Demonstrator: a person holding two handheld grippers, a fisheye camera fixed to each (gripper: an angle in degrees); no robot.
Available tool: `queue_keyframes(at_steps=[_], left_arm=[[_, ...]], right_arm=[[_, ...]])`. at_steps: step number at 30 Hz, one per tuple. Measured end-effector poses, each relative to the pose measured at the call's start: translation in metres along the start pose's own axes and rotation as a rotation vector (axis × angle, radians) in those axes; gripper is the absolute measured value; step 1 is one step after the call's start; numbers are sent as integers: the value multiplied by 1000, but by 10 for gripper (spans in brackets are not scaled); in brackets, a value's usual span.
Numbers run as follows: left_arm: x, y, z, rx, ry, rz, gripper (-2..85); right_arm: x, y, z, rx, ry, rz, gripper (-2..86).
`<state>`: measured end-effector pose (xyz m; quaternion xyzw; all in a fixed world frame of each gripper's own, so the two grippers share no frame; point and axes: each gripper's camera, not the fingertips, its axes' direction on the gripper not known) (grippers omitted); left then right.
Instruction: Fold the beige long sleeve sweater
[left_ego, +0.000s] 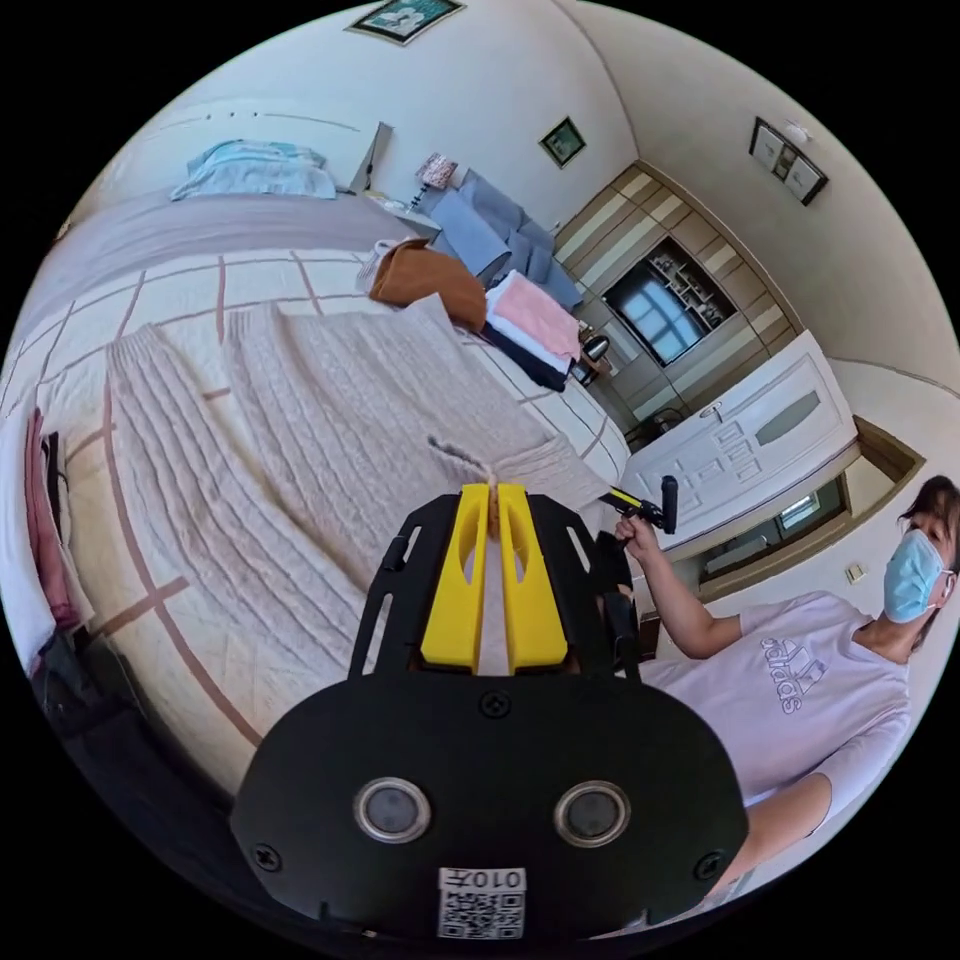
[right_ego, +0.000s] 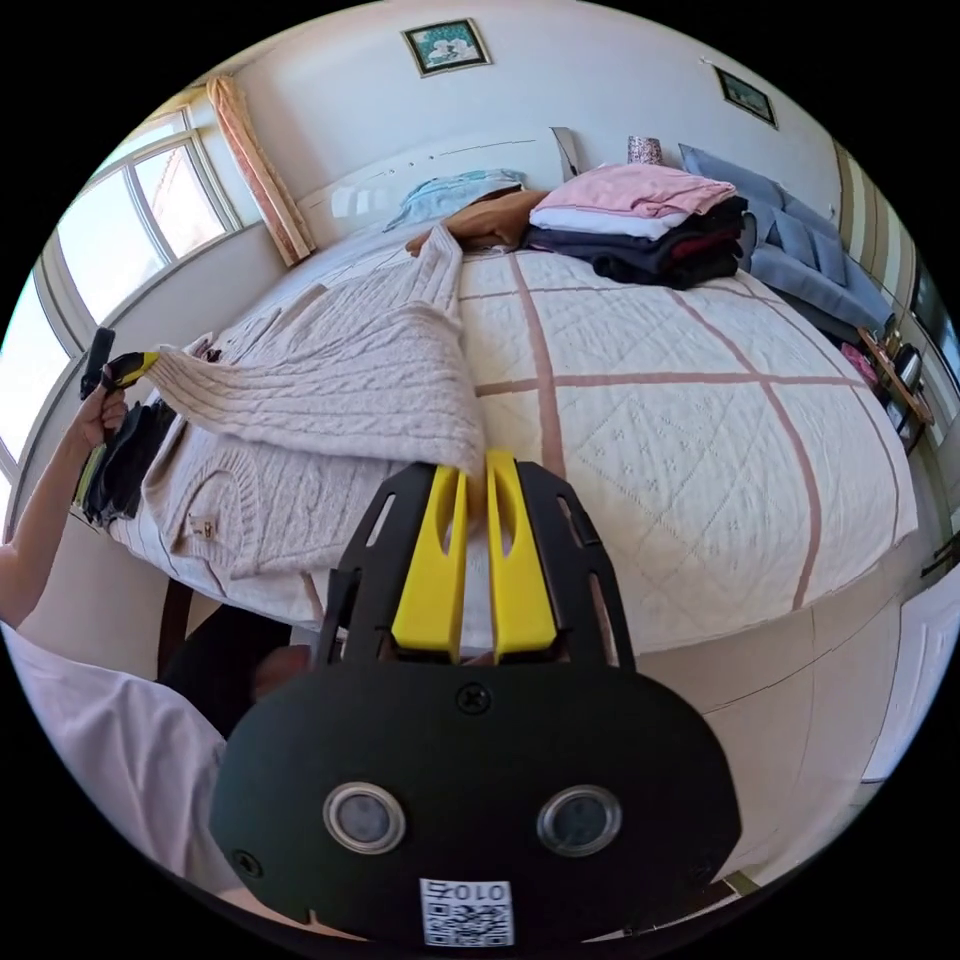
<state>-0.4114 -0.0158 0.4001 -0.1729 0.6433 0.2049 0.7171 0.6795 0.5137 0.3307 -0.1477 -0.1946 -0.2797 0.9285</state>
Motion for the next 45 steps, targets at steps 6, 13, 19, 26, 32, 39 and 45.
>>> queue_keyframes(at_steps=[6, 13, 19, 26, 32, 39, 45], left_arm=[[-17, -11, -24, 84, -23, 13, 0], [-2, -46, -21, -35, -46, 194, 1], [-2, -51, 0, 6, 27, 214, 1], [16, -80, 2, 21, 27, 319, 1], [43, -150, -26, 83, -13, 539, 0], [-82, -186, 66, -284, -199, 134, 1], [-122, -164, 132, -412, -255, 74, 9]], right_arm=[[12, 13, -6, 20, -4, -12, 54], [20, 14, -64, 204, -166, -56, 140], [41, -95, -30, 40, -147, -69, 132], [54, -129, 52, -217, -274, -102, 65], [106, -86, 28, -48, -358, 72, 51], [134, -64, 34, -10, -430, 212, 41], [110, -68, 11, -32, -280, 138, 36]])
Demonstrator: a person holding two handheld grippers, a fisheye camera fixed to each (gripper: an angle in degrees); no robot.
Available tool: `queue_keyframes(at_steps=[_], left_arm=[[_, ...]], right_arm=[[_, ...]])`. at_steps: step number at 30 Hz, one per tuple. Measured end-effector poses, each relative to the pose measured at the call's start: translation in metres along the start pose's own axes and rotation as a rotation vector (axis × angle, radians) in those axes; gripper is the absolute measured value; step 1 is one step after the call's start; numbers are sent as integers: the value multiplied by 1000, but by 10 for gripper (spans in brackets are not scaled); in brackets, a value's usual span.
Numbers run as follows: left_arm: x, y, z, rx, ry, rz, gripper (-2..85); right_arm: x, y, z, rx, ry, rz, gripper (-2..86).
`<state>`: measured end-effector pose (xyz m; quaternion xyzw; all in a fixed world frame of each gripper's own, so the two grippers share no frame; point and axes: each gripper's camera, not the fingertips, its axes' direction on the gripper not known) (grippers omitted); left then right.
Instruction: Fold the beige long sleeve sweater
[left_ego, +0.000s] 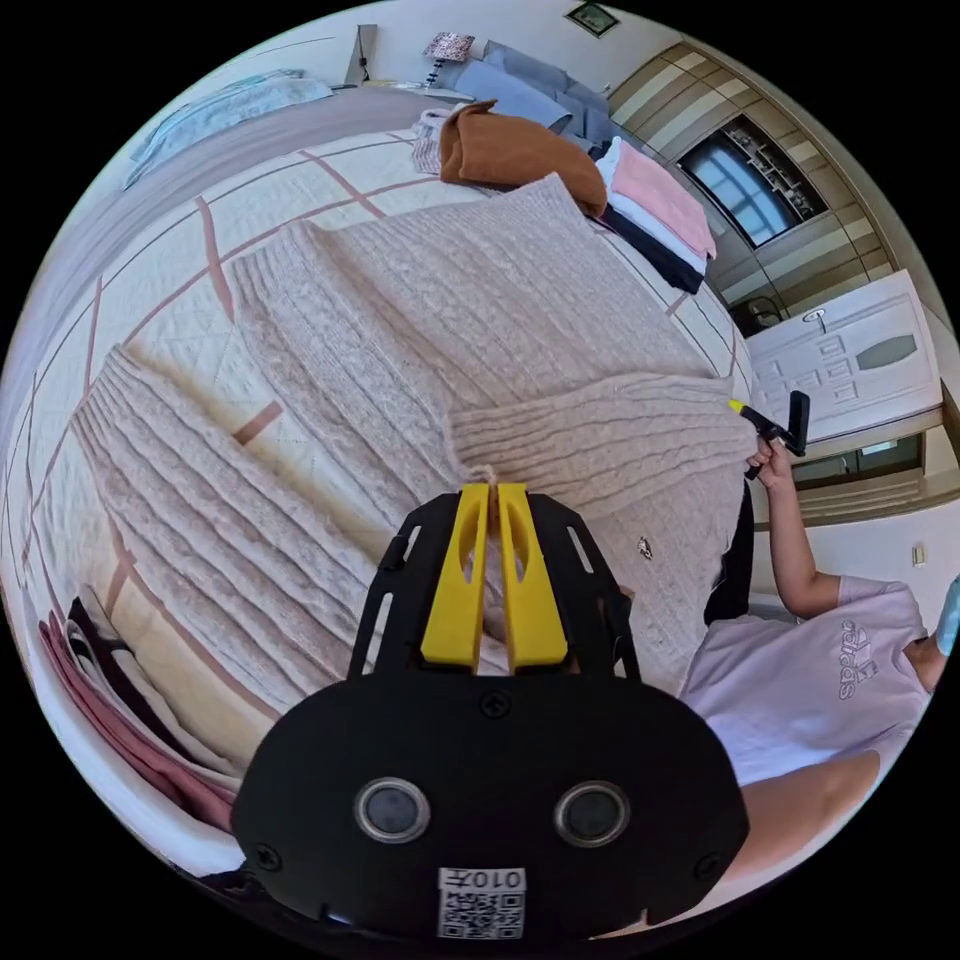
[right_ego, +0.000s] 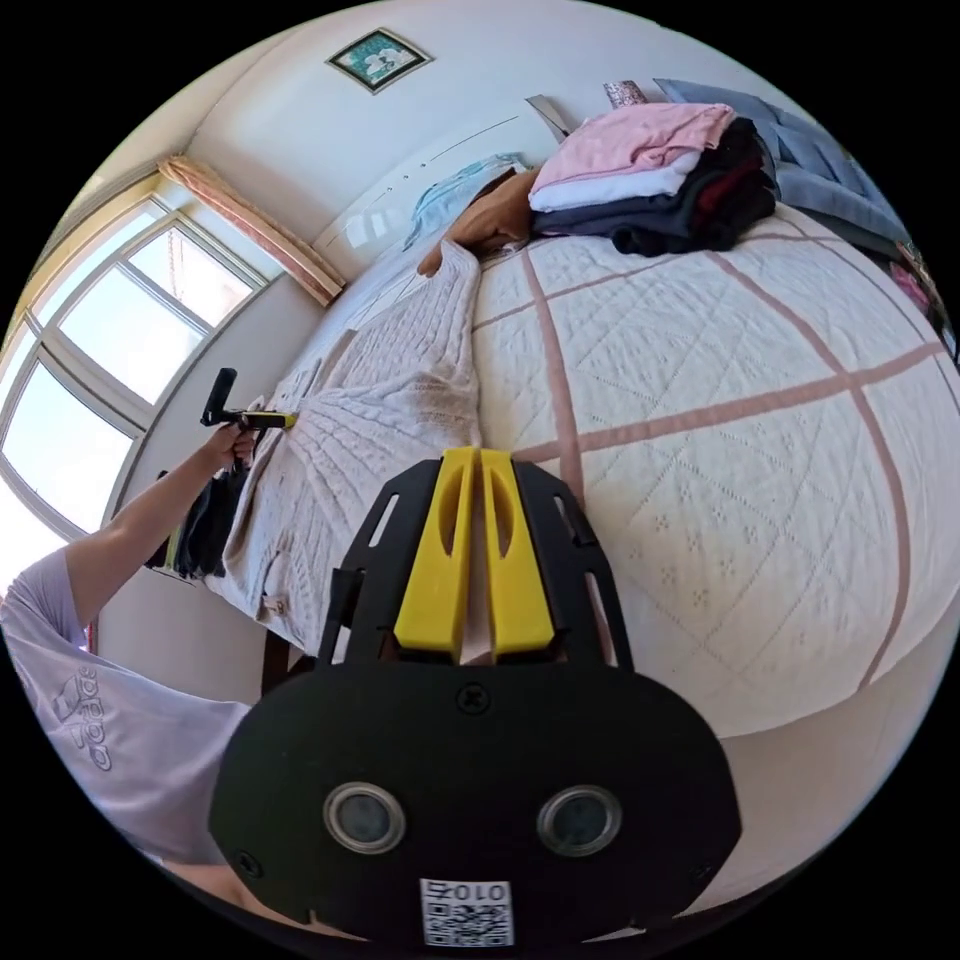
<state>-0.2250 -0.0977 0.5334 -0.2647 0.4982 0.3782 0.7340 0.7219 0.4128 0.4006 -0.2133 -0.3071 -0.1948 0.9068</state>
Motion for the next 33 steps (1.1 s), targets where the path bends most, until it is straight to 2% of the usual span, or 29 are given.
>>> queue_keyframes(at_steps=[3, 5, 7, 10, 13, 17, 20, 29, 33], left_arm=[[-12, 13, -6, 36, -25, -110, 25], [-14, 25, -16, 96, -52, -138, 39], [-4, 39, -33, 166, -142, -138, 51], [6, 58, -46, 256, -146, -139, 61], [6, 84, -54, 333, -126, -214, 70], [-3, 124, -63, 369, -202, -386, 81], [-16, 151, -75, 394, -273, -507, 90], [-53, 122, -84, 370, -428, -615, 107], [-76, 112, -76, 258, -480, -630, 101]], right_arm=[[-16, -1, -13, 1, 113, -25, 33], [-38, -3, -31, 78, 145, -65, 34], [-59, -10, -34, 90, 152, -120, 35], [-88, -25, -13, -3, 175, -182, 44], [-85, -32, 35, -209, 237, -124, 53], [-85, -15, -8, -50, 92, -37, 50], [-114, 18, -61, 105, 113, -79, 46], [-174, 108, -114, 171, 305, -164, 34], [-181, 121, -115, 187, 319, -166, 31]])
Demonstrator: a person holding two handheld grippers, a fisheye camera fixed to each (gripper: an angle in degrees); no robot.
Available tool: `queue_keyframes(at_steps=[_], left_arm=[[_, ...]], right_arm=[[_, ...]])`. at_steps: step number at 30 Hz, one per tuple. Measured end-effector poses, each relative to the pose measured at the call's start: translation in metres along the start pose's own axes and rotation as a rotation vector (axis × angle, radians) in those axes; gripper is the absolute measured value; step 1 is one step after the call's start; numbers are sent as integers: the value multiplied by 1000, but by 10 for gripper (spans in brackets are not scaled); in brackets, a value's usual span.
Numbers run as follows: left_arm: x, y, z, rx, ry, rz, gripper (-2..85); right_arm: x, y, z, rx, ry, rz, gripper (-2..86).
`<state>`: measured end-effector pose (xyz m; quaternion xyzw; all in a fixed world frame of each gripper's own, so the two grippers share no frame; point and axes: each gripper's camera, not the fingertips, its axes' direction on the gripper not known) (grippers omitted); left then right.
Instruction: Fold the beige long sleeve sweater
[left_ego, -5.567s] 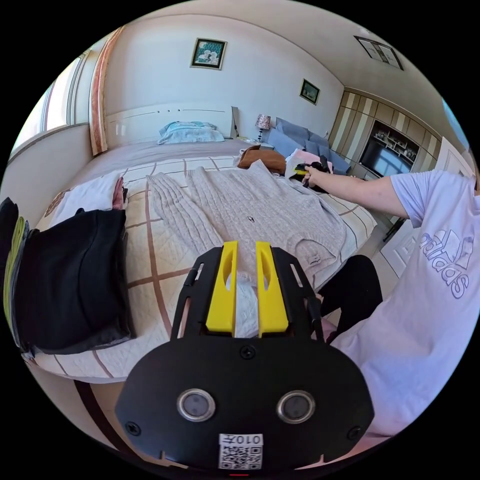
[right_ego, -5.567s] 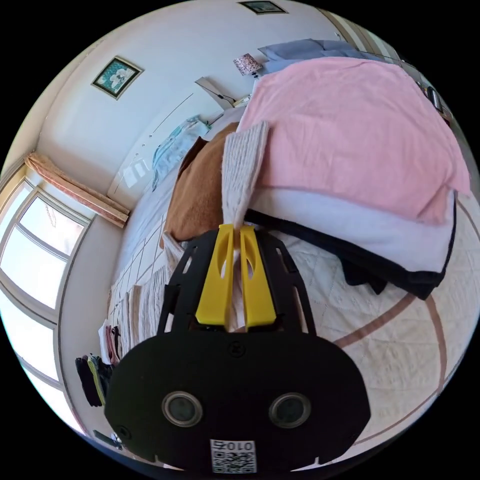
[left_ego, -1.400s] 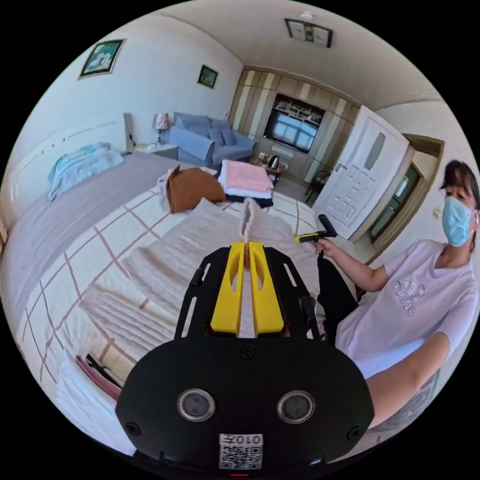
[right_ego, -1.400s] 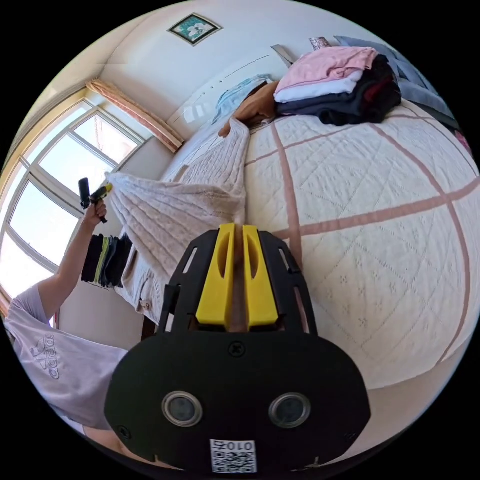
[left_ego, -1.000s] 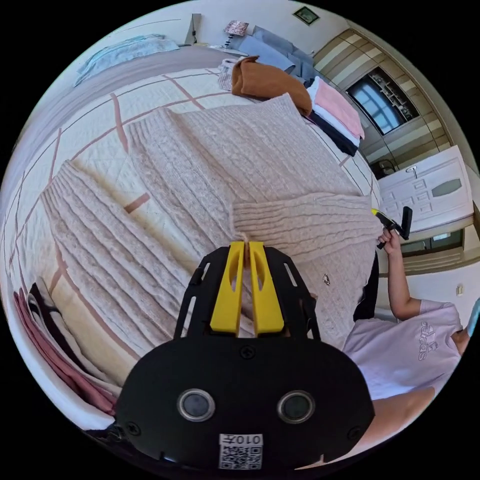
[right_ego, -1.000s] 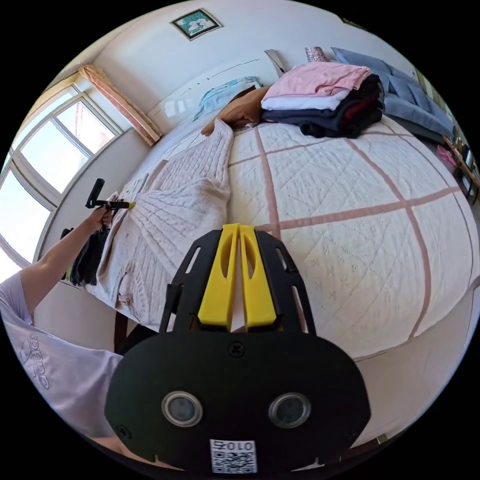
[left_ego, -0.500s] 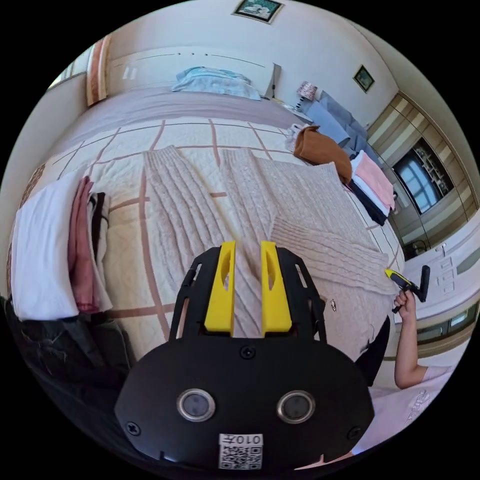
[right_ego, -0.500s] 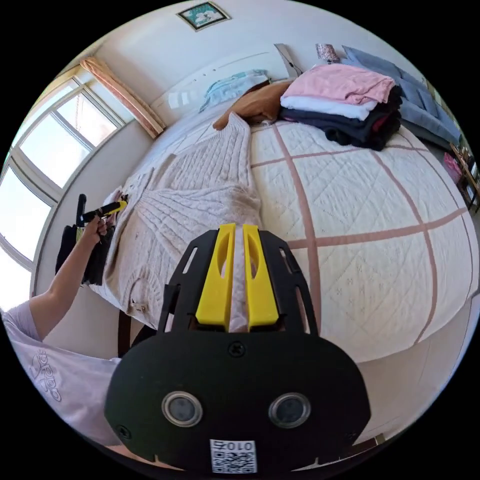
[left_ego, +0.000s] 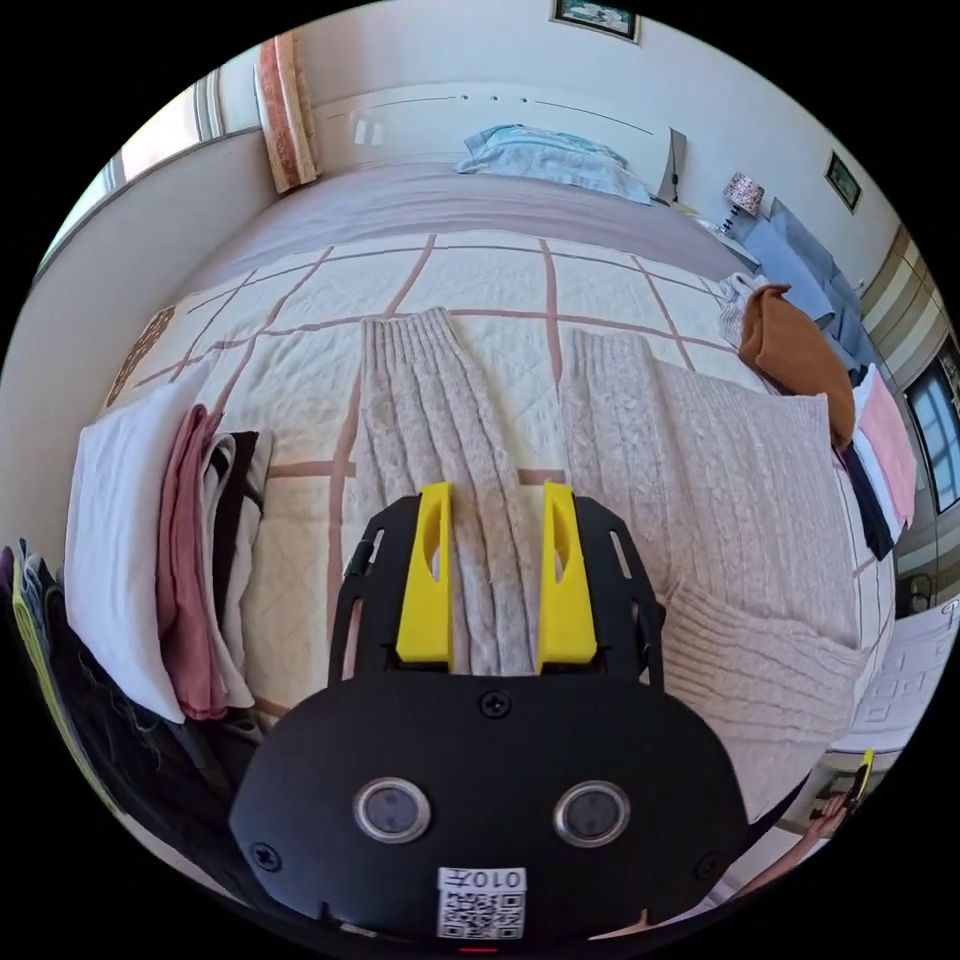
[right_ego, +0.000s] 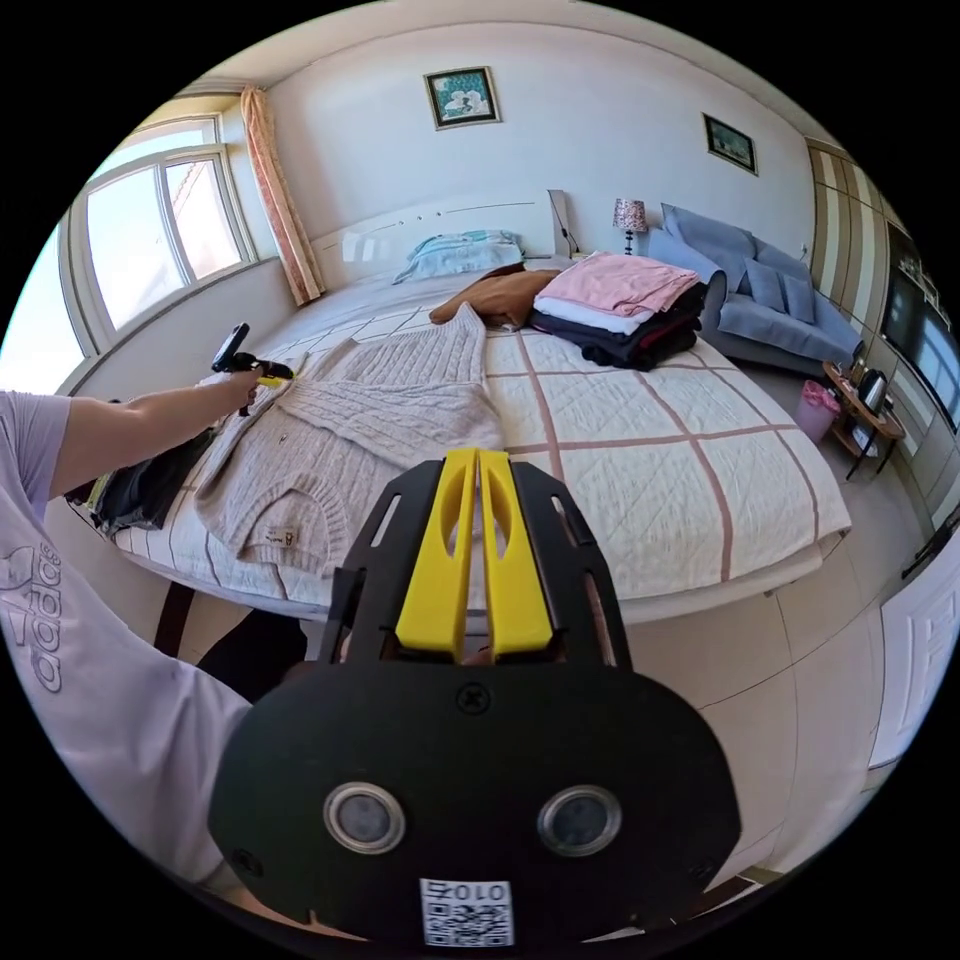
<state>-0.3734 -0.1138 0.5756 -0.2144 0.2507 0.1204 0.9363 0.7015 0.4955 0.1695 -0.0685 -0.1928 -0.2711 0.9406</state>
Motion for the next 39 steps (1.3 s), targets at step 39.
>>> queue_keyframes(at_steps=[39], left_arm=[[-17, 279, -170, 364, 852, 161, 158]], right_arm=[[-111, -61, 40, -38, -65, -370, 29]])
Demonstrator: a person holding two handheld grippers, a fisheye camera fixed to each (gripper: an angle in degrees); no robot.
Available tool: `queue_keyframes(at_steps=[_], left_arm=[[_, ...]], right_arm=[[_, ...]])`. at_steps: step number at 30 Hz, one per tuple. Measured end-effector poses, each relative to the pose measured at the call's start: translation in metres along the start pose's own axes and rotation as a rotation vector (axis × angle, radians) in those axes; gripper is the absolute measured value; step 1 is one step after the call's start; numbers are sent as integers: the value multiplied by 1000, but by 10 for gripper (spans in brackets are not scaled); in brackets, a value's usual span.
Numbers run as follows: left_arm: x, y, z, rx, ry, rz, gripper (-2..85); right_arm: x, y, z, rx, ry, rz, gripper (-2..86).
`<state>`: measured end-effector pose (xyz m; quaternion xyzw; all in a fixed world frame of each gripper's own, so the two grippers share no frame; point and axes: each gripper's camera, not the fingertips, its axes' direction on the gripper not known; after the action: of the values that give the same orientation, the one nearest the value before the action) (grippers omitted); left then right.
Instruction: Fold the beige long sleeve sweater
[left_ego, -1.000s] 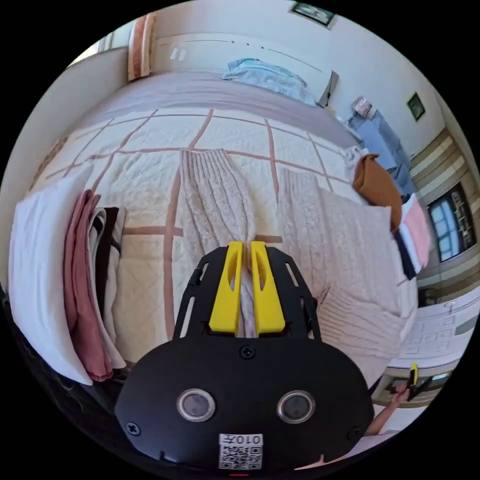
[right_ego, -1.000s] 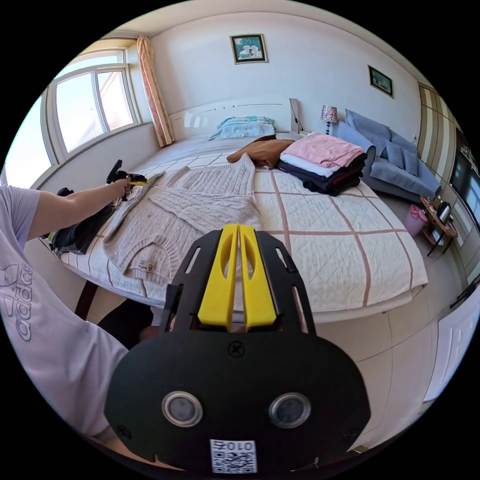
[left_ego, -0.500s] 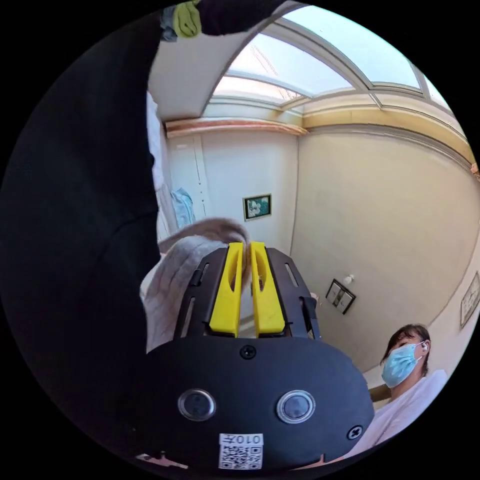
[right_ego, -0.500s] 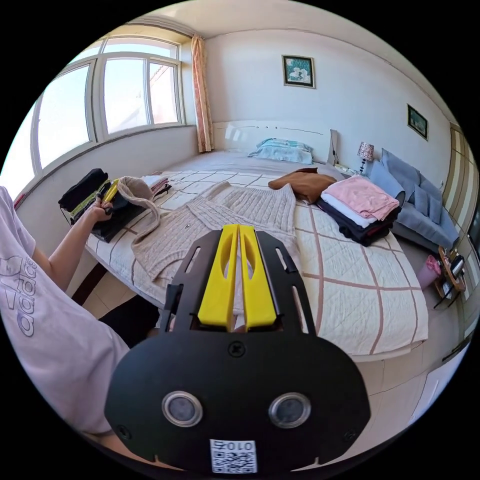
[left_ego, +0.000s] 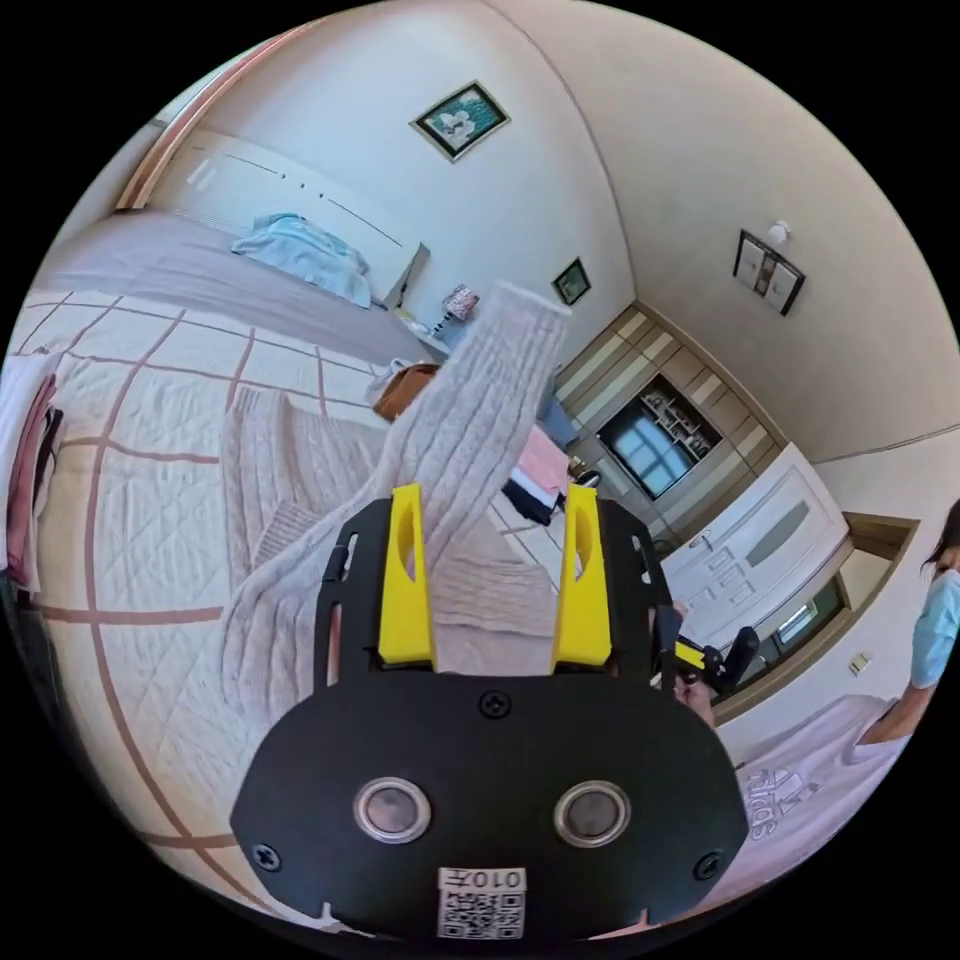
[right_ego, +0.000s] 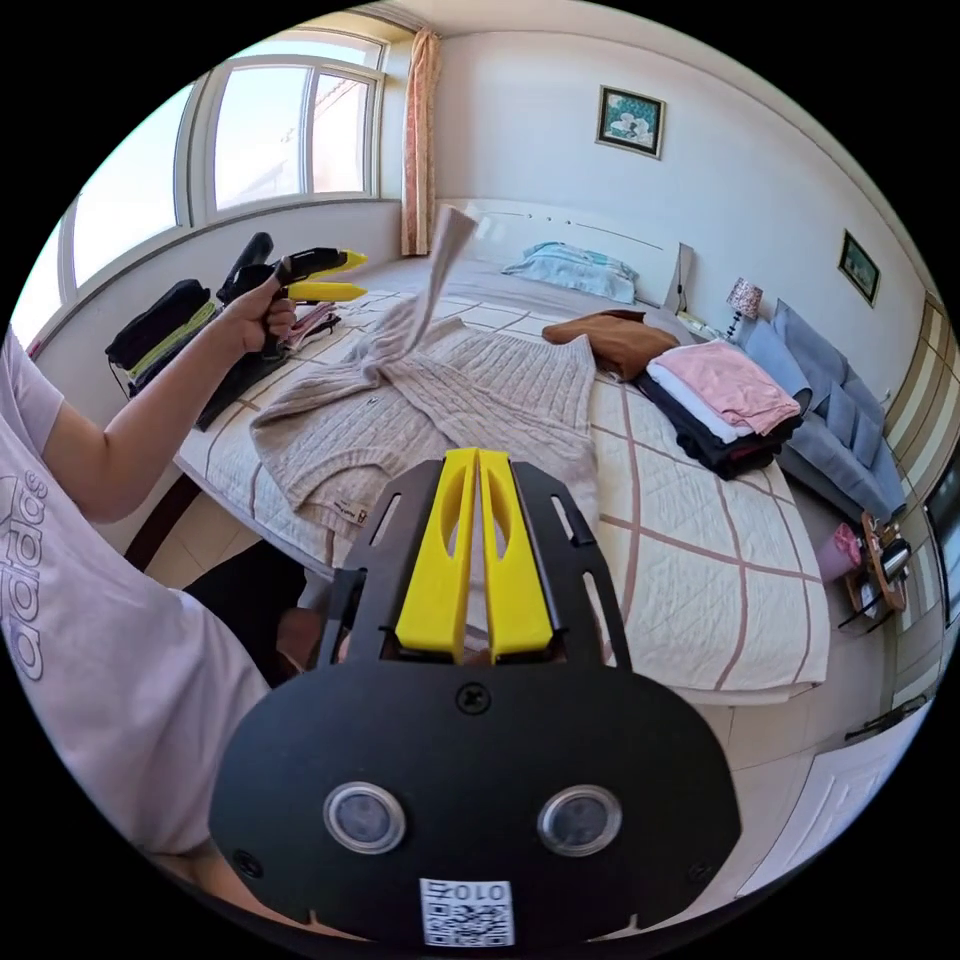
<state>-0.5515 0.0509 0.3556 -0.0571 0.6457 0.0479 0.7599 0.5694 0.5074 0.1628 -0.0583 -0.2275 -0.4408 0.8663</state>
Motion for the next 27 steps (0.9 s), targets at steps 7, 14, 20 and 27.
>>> queue_keyframes(at_steps=[7, 14, 20, 27], left_arm=[[58, 127, 49, -438, -599, 276, 159], [89, 191, 92, -534, -778, 425, 150], [95, 216, 104, -469, -764, 417, 128], [110, 238, 105, -382, -798, 438, 91]], right_arm=[[45, -38, 84, -37, -225, 36, 35], [89, -148, 194, -11, -343, 63, 90], [190, -237, 329, -223, -340, 399, 110], [237, -248, 419, -299, -368, 730, 94]])
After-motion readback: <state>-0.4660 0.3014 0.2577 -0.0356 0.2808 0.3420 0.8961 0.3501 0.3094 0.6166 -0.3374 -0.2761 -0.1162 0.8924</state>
